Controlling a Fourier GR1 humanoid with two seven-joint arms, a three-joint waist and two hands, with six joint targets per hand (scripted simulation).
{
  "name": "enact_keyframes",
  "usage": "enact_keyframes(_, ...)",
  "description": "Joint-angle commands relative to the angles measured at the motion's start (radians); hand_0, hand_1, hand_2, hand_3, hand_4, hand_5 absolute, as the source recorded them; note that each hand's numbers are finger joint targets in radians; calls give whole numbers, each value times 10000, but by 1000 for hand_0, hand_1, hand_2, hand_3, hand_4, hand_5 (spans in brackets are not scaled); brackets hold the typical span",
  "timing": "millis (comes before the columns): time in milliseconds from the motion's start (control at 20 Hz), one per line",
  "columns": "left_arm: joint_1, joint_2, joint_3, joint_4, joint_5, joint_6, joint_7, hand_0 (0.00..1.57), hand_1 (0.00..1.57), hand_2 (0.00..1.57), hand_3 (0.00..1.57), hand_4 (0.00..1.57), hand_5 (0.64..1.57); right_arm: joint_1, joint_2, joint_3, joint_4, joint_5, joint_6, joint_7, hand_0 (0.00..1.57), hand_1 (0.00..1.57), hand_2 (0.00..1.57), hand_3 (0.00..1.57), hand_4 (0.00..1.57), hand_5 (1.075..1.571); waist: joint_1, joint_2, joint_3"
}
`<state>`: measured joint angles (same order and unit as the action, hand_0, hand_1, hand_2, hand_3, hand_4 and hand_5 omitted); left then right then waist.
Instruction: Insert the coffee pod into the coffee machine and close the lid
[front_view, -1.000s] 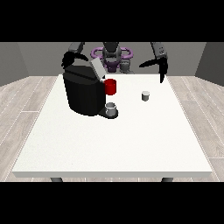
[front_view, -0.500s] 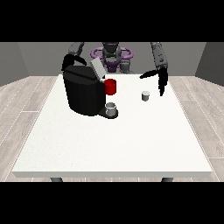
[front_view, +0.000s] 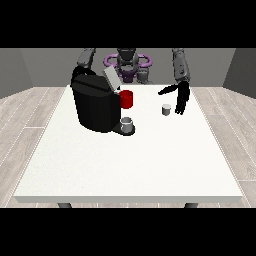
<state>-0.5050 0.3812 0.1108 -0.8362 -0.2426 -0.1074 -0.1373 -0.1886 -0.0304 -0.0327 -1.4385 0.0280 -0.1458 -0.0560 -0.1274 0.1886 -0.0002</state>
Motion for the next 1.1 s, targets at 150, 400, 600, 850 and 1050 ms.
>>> enact_keyframes(150,-516,118,-3,1287,-692,378,-54,807,807,847,501,0,1571,-206,173,101,253,-66,-88,48,0,0,0,0,386,1571,-108,117,0)
enact_keyframes(400,-756,657,-339,1759,-1516,562,-166,580,580,719,472,0,1571,-486,-91,166,-280,77,-73,682,0,0,0,0,434,1571,-397,144,-2)
enact_keyframes(600,-918,784,-349,2254,-1904,871,-681,547,547,697,454,0,1571,-192,-146,215,-278,43,168,226,0,0,0,0,527,1571,-550,399,-2)
enact_keyframes(850,-826,289,-354,2614,-2348,2106,-1154,719,719,851,619,151,1571,284,31,301,-526,-112,183,312,0,0,0,0,513,1571,-660,219,-2)
enact_keyframes(1050,-1132,379,-124,2904,-2466,2694,-1842,837,837,974,737,391,1571,-90,289,361,-514,-23,-219,143,0,0,0,0,514,1571,-501,651,-4)
